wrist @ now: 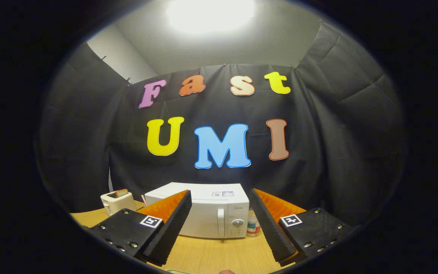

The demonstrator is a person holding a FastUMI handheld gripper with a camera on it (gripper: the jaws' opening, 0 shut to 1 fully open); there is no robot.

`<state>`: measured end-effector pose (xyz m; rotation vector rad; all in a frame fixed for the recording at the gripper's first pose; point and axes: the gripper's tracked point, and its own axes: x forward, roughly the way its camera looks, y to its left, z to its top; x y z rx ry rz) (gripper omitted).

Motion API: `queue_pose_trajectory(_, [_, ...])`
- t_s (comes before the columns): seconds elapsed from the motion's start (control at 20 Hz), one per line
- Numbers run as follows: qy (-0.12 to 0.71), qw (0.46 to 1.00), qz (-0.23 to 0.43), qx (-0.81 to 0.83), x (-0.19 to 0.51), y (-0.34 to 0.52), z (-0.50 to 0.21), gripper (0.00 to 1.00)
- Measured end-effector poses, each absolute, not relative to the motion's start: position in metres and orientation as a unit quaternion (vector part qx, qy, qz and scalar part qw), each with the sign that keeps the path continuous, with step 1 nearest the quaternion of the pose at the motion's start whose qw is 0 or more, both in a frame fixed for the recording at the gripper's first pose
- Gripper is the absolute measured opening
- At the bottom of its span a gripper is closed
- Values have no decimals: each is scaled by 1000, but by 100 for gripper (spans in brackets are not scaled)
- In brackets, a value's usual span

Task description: Open the microwave, put the food inside, and close the microwave door.

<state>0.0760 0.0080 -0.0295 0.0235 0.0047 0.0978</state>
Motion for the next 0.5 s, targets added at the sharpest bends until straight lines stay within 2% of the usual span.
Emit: queue_pose_trajectory(0.5, [43, 997, 69, 9, 153, 10, -88, 97])
